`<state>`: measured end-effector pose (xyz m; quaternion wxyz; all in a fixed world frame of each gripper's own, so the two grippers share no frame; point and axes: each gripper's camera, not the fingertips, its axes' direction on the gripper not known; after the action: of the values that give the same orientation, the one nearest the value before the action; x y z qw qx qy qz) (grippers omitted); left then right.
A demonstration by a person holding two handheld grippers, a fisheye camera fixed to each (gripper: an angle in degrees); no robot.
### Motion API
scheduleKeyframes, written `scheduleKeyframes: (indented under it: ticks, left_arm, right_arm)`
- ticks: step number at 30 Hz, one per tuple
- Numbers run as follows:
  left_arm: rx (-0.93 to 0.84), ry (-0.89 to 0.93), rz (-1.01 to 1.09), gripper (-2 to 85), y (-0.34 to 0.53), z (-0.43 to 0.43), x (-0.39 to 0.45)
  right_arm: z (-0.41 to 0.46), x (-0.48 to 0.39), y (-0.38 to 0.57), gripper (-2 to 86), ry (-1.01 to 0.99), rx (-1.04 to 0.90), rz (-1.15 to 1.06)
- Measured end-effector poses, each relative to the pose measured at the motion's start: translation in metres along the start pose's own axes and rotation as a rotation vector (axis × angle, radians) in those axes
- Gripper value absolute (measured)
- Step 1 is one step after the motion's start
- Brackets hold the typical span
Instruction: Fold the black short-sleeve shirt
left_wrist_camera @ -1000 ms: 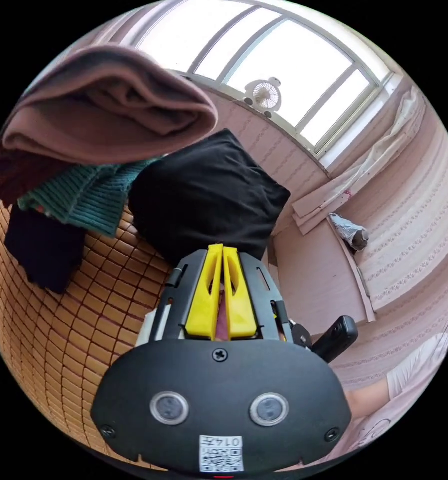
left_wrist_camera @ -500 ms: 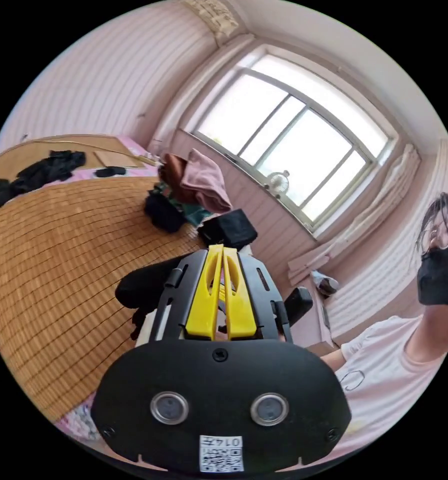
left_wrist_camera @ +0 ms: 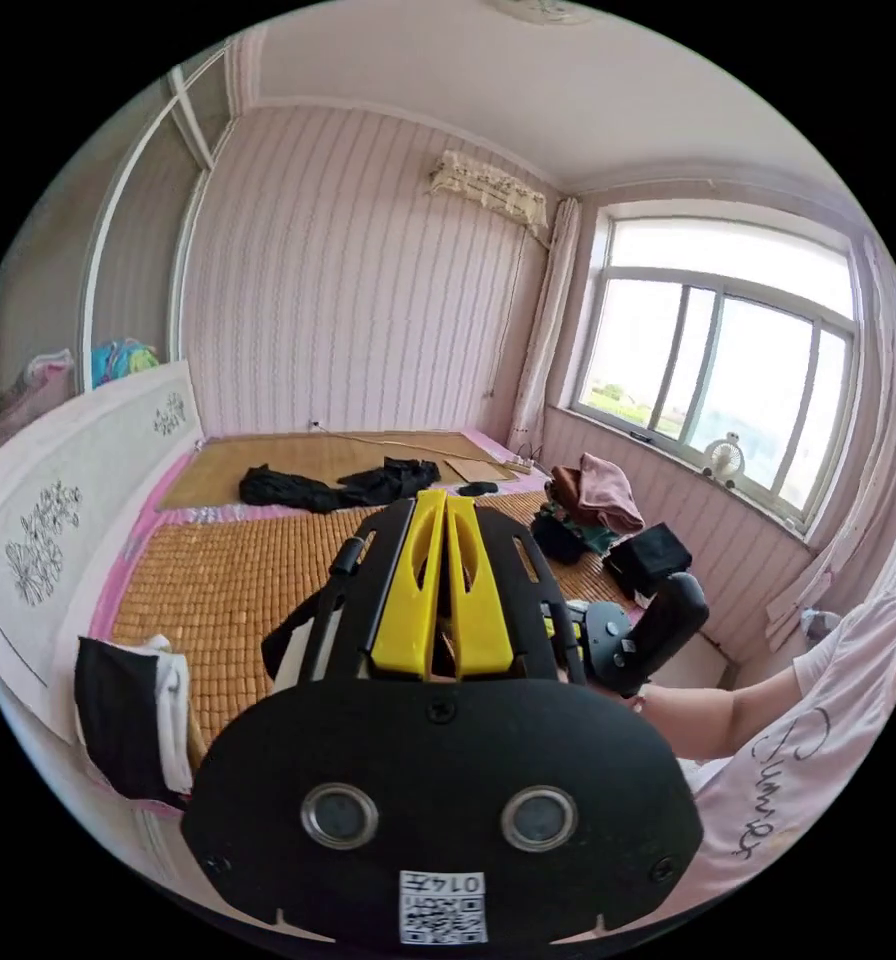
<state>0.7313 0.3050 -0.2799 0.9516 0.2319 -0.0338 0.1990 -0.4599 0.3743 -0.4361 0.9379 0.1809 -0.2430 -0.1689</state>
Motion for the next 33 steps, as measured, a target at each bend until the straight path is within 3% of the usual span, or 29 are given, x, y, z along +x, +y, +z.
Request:
scheduleKeyframes:
  ticks: [3,6,11,14,17,21,24,33]
  left_arm:
    - [0.036,0.055,0.079,-1.0,-0.039,0.010,-0.011]
    - [0.171,0.350,0.098,-1.0,-0.068,0.032,-0.010]
    - [-0.043,0.304,0.150,-1.0,-0.067,0.087,0.000]
    - [-0.142,0.296,0.139,-1.0,-0.010,0.095,-0.016]
    - [-0.301,0.156,0.110,-0.9,0.076,0.090,-0.046]
    - [-0.578,0.098,-0.212,0.1,0.203,0.071,-0.097]
    - [-0.625,0.172,-0.364,2.6,0.250,0.051,-0.104]
    - [-0.584,0.273,-0.296,6.4,0.231,0.054,-0.084]
  right_arm:
    - [0.003,0.018,-0.009,-0.9,0.031,-0.019,0.030]
    - [0.001,0.031,0.007,-0.9,0.142,-0.135,-0.021]
    - [-0.005,0.084,0.093,-0.9,0.267,-0.458,0.165]
    - [-0.021,0.110,0.161,-0.8,0.360,-0.686,0.286]
    - [-0.035,0.117,0.203,-0.3,0.334,-0.811,0.415]
    - [-0.032,0.114,0.216,1.9,0.347,-0.875,0.411]
    - [-0.015,0.124,0.217,4.6,0.309,-0.882,0.458]
    - [0.049,0.201,0.263,13.0,0.341,-0.908,0.801]
